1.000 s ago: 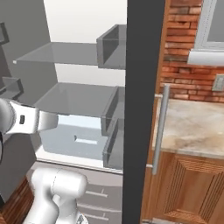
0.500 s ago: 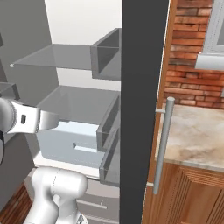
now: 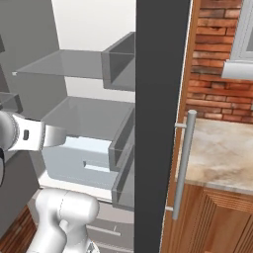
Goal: Open the fridge, remove the mango, lemon wedge, and shrimp, and place them on any counter.
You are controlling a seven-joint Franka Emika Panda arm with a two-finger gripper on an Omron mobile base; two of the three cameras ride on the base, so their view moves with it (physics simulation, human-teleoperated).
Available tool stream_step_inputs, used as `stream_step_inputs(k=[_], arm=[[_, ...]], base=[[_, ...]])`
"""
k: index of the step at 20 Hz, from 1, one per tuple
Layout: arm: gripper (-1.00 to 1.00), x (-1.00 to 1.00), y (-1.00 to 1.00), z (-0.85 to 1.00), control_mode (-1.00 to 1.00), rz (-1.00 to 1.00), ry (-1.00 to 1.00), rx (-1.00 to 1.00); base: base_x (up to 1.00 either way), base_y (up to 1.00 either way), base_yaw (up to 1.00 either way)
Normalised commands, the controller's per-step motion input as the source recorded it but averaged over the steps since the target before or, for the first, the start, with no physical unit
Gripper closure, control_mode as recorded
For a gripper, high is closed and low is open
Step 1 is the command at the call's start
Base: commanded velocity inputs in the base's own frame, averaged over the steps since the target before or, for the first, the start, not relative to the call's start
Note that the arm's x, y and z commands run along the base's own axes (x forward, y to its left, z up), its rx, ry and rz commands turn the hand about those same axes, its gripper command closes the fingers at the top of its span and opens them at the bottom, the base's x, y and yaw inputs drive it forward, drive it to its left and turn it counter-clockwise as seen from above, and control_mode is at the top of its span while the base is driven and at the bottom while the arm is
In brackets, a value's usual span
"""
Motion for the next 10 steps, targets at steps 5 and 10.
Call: stream_step_inputs(k=[5, 10], arm=[[-1.00, 0.00, 0.00, 0.00, -1.00, 0.00, 0.00, 0.00], [-1.00, 0.00, -0.01, 0.08, -1.00, 0.00, -0.14, -0.01]], base=[[0.40, 0.00, 0.06], [0.00, 0.00, 0.00]])
